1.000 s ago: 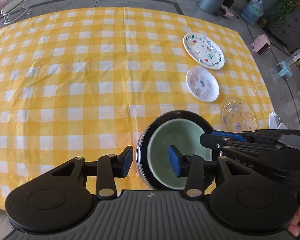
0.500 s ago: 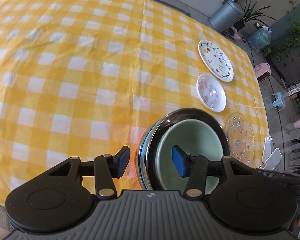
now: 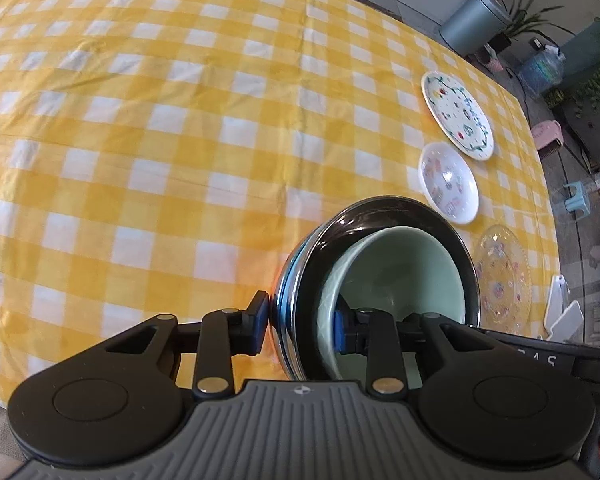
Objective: Organize plates and bowls
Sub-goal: 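Open both tools and release the pale green bowl rim, then move both tools away from the bowls to the clear glass plate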
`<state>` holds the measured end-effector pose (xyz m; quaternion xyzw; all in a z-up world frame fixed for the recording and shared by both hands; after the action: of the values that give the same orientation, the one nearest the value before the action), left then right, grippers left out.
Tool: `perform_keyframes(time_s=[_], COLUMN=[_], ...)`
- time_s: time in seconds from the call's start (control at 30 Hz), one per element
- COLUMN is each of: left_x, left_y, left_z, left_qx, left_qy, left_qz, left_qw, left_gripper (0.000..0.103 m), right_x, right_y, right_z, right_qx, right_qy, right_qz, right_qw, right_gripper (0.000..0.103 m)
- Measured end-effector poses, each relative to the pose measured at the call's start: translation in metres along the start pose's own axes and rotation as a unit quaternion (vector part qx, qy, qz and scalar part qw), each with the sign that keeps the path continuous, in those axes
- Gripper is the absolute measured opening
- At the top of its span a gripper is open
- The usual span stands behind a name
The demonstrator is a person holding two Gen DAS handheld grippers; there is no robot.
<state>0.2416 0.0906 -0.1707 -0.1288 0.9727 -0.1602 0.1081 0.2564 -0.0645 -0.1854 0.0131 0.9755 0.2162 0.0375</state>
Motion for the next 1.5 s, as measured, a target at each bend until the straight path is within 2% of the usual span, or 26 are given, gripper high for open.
perform_keyframes(time_s=[0.3, 0.53, 0.6, 0.7, 0.8, 0.93, 1.07, 1.17, 1.27, 1.33, 1.43, 1.5], left_x=[-0.031, -0.034, -0.036, -0.041, -0.043, -0.04, -0.026, -0.012, 0.005, 0.016, 0.029, 0.035], left_y=[0.033, 0.037, 0.037, 0.038, 0.032, 0.009, -0.033, -0.07, -0.11, -0.133, -0.161, -0.176], left_z=[-0.006, -0.006, -0.008, -0.018, -0.037, -0.066, -0.087, -0.093, -0.085, -0.072, -0.046, -0.029], left_qx=[-0.016, -0.019, -0.018, -0.03, -0.037, -0.052, -0.012, 0.018, 0.04, 0.059, 0.09, 0.103], left_qy=[-0.013, -0.012, -0.024, -0.048, -0.08, -0.114, -0.136, -0.153, -0.166, -0.156, -0.133, -0.136], left_qz=[-0.025, -0.018, -0.017, -0.006, 0.006, 0.045, 0.087, 0.123, 0.162, 0.172, 0.175, 0.176], left_qw=[0.9995, 0.9996, 0.9994, 0.9984, 0.9961, 0.991, 0.9868, 0.9804, 0.972, 0.9709, 0.9714, 0.9695], left_gripper=[0.035, 0.035, 0.036, 0.044, 0.044, 0.044, 0.044, 0.044, 0.045, 0.045, 0.045, 0.045], right_x=[-0.022, -0.03, -0.03, -0.03, -0.025, -0.015, -0.006, -0.001, 0.004, 0.005, 0.004, 0.002], right_y=[0.037, 0.048, 0.048, 0.049, 0.049, 0.044, 0.029, 0.007, -0.026, -0.052, -0.096, -0.124], right_z=[0.02, 0.026, 0.026, 0.019, 0.003, -0.023, -0.055, -0.078, -0.097, -0.11, -0.116, -0.119], right_qx=[-0.006, 0.004, -0.005, -0.005, 0.003, 0.004, 0.006, 0.015, 0.035, 0.045, 0.081, 0.094], right_qy=[0.006, 0.008, 0.01, -0.002, -0.024, -0.055, -0.112, -0.164, -0.209, -0.244, -0.252, -0.254], right_qz=[-0.014, -0.032, -0.029, -0.031, -0.048, -0.066, -0.086, -0.104, -0.114, -0.107, -0.09, -0.068], right_qw=[1.0, 0.999, 1.0, 1.0, 0.999, 0.996, 0.99, 0.981, 0.971, 0.963, 0.96, 0.96], right_gripper=[0.034, 0.037, 0.04, 0.04, 0.042, 0.046, 0.046, 0.046, 0.047, 0.05, 0.051, 0.052])
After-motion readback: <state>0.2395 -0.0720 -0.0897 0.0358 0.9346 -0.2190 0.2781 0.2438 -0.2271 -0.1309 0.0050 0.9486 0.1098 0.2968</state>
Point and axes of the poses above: each gripper's, at about its wrist camera, not at the fingertips, and z roughly the way its jaws point, y to its left, x to its underside, the point moved 10 cm from there along z, roughly the way its jaws point, and after that the axes turned 4 degrees about y, right-handed, at the moved point
